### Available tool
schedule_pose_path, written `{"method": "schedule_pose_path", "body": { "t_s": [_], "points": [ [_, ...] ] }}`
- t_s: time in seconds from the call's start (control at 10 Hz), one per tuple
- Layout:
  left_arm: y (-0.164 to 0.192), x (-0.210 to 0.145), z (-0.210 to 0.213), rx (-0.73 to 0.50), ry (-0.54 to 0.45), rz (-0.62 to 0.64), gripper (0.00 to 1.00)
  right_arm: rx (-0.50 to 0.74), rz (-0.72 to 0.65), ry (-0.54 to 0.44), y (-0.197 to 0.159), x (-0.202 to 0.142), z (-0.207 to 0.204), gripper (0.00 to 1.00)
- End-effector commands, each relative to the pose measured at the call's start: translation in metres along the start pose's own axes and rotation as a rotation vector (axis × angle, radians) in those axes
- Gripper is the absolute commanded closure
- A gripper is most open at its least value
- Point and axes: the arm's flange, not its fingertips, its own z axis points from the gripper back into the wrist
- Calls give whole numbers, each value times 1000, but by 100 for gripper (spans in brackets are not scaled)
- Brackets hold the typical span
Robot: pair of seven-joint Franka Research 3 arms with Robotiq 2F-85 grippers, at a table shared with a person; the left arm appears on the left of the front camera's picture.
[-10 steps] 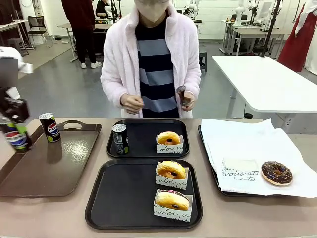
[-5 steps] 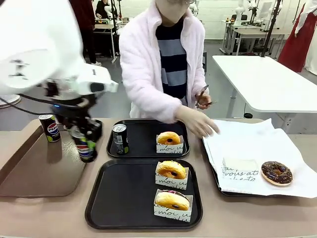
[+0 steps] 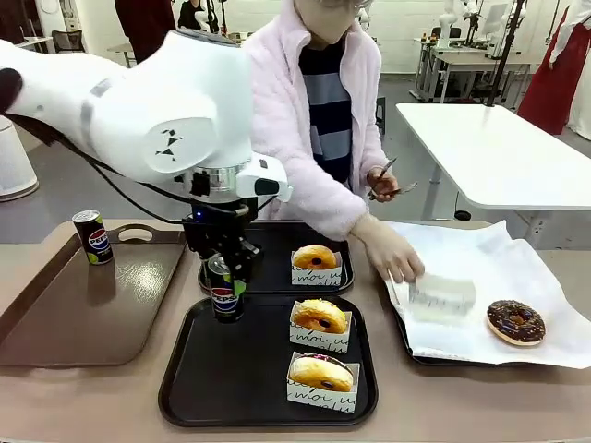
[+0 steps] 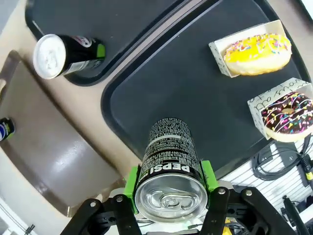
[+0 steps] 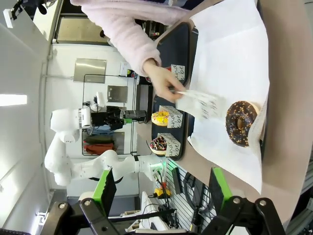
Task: Set up donuts and drinks on trays.
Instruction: Pick up one Pepsi coke from the Handle tray and place it on the Flat Tray without a Pepsi coke.
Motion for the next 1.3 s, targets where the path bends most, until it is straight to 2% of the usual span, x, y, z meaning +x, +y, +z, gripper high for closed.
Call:
{"method": "schedule_pose_path", "body": {
  "t_s": [0.0, 0.1, 0.6, 0.7, 0.8, 0.9, 1.2],
  "points": [
    [-2, 8, 5, 76, 98, 54, 41, 6, -7, 0, 1, -1, 1, 0],
    [0, 0, 0, 0, 0, 0, 41, 6, -7, 0, 1, -1, 1, 0],
    [0, 0, 0, 0, 0, 0, 41, 6, -7, 0, 1, -1, 1, 0],
    [-2, 6, -3, 10, 25, 7, 41, 6, -7, 0, 1, -1, 1, 0],
    [1, 6, -15, -76, -10, 35, 41, 6, -7, 0, 1, -1, 1, 0],
    [1, 6, -24, -103, -33, 29, 41, 6, -7, 0, 1, -1, 1, 0],
    [8, 2, -65, -81, -56, 45, 41, 6, -7, 0, 1, -1, 1, 0]
  ]
}}
